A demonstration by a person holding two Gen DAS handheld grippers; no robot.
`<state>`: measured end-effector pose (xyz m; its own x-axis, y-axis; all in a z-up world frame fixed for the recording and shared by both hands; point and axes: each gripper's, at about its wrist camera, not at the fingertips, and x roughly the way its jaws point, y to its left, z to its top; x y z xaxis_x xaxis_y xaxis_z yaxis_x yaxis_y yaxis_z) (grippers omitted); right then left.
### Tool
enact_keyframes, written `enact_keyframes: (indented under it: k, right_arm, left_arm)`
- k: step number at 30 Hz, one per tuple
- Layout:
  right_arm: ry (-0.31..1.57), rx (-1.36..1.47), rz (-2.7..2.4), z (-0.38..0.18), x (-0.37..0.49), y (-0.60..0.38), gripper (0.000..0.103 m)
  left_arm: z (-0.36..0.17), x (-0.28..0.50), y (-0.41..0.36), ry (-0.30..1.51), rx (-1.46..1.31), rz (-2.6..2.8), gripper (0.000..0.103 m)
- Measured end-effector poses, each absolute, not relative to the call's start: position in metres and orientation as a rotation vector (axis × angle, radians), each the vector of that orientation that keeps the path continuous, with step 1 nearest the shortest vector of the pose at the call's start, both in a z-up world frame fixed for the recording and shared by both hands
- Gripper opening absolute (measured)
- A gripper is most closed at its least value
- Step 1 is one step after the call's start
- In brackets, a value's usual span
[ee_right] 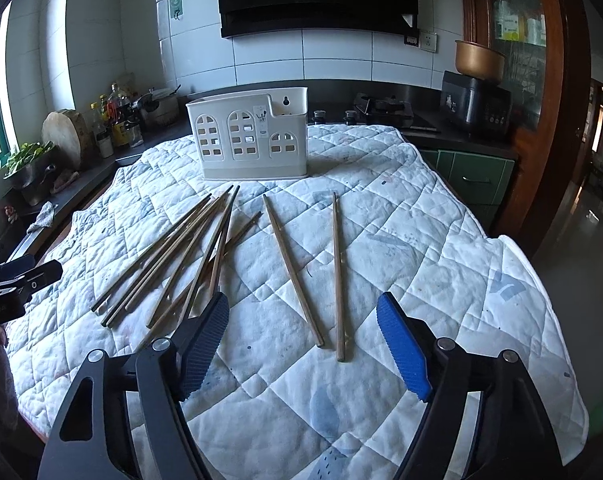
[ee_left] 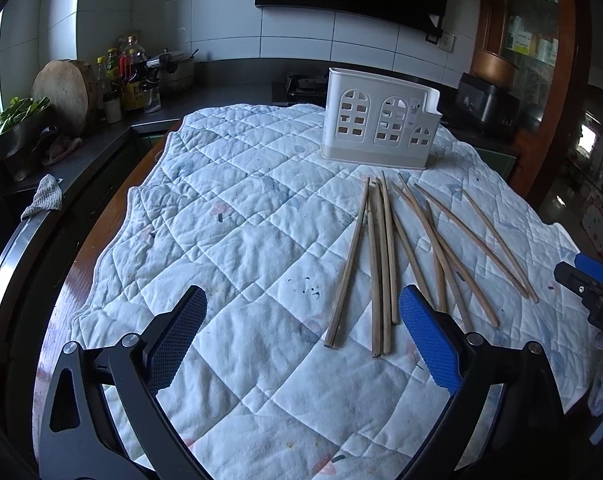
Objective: Organize utensils
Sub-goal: 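Move both tools toward the loose wooden chopsticks on the cloth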
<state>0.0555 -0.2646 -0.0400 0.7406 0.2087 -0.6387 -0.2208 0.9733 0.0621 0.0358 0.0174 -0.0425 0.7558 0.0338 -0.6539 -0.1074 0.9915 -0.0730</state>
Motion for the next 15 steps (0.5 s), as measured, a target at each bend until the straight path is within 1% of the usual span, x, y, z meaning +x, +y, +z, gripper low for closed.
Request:
enact_keyframes:
  k: [2,4,6,8,10,13,15]
  right_arm:
    - [0.708,-0.013,0.242,-0.043,0.058,-0.264,0.071]
    - [0.715,-0.008,0.252,-0.045,0.061,-0.263,0.069]
    - [0.717,-0.005,0.268,-0.046,0.062,-0.261,0.065]
    - [0.721,-0.005,0.281,-0.047,0.063,-0.257,0.064]
    - [0.724,-0.002,0.299,-0.047,0.064,-0.251,0.058]
    - [0.729,0.009,0.343,-0.047,0.061,-0.241,0.053]
    - [0.73,0.006,0.368,-0.047,0.058,-0.232,0.051]
  left_arm:
    - [-0.048,0.041,0.019,0.735,-0.123,0.055,0.083]
    - [-0.053,0.045,0.019,0.75,-0.134,0.045,0.082]
    - [-0.056,0.047,0.016,0.755,-0.12,0.04,0.079]
    - [-0.058,0.05,0.015,0.76,-0.116,0.036,0.078]
    - [-0.059,0.052,0.016,0.766,-0.123,0.033,0.077]
    - [-0.061,0.054,0.02,0.773,-0.127,0.036,0.075]
    - [-0.061,0.054,0.021,0.775,-0.131,0.027,0.072]
